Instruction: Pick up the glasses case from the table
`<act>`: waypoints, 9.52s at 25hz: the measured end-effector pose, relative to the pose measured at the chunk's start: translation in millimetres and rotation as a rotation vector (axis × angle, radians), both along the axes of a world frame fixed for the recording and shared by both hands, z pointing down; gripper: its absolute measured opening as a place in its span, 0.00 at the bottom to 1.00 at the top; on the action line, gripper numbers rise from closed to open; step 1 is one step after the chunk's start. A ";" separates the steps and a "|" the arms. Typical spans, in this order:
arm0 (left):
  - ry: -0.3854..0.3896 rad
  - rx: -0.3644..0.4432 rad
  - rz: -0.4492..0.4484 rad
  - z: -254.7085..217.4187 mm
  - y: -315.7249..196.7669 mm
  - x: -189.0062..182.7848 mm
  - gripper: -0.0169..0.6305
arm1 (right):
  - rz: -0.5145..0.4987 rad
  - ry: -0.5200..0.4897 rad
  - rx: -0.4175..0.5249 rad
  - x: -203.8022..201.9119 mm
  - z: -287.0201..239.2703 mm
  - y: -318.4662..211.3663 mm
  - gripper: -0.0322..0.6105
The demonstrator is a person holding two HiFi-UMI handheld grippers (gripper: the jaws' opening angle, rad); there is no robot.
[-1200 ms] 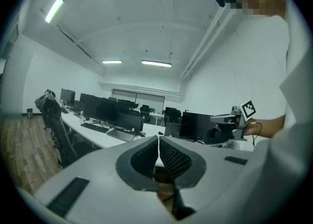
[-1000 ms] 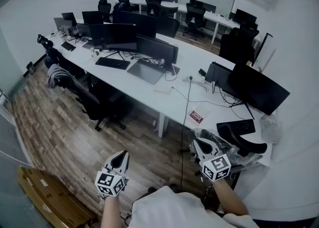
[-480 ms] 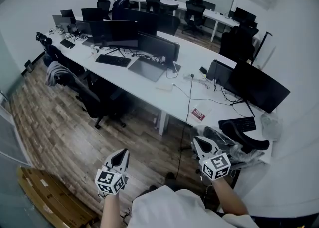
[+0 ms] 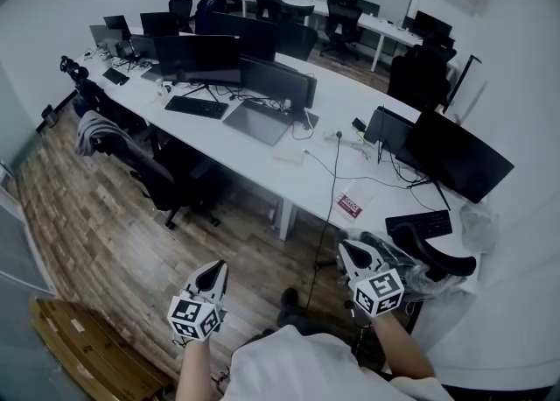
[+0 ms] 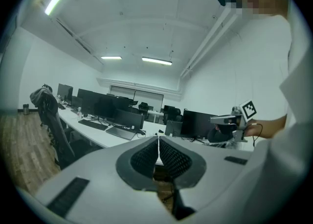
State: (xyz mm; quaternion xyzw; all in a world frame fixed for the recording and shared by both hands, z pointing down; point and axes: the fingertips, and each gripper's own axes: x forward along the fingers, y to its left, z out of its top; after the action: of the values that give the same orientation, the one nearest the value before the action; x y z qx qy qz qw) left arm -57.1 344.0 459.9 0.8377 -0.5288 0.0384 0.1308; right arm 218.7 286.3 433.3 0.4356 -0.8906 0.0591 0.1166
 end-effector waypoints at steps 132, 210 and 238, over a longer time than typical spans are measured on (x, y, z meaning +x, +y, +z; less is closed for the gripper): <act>0.047 -0.435 0.128 226.3 -630.3 -19.9 0.04 | -0.480 0.535 -0.604 -157.1 404.9 -647.6 0.58; 0.029 -0.246 0.124 106.4 -503.2 -167.4 0.04 | -0.086 -0.024 -0.416 -212.6 151.2 -528.8 0.53; 0.022 -0.084 0.204 8.3 -530.6 -77.5 0.04 | 0.043 -0.238 -0.183 -95.8 21.7 -490.3 0.53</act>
State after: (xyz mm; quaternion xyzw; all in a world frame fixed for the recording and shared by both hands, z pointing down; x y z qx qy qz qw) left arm -134.6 -186.5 468.1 0.8814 -0.4371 0.0644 0.1670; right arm 122.9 -204.0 455.0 0.4320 -0.8795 0.1938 0.0481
